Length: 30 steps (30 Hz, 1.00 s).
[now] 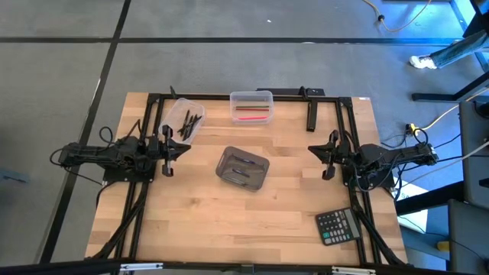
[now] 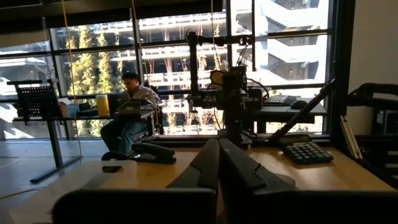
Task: Sort crayons/erasers/pens/pencils in bins
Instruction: Return to Home Position
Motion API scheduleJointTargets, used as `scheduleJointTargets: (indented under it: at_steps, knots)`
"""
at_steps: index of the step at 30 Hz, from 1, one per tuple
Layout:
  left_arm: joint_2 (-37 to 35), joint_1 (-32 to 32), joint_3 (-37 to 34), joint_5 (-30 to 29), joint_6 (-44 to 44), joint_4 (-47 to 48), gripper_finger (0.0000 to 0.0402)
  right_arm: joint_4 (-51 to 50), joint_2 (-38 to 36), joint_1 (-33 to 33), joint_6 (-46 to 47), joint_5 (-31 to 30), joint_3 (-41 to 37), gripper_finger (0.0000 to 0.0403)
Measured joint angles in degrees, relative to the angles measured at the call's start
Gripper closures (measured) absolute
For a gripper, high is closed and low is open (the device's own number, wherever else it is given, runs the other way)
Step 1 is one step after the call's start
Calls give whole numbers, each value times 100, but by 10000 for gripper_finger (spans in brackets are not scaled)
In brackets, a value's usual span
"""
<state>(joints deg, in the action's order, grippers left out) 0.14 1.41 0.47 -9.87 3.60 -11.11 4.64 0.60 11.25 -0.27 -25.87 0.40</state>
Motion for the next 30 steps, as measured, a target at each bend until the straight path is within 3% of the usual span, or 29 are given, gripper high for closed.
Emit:
scheduleJointTargets:
  at_steps: [19,30]
  knots:
    - [0,0,0,0,2,0,378,2,0,0,0,0,0,377]
    - [0,0,0,0,2,0,393,2,0,0,-15,-2,0,377]
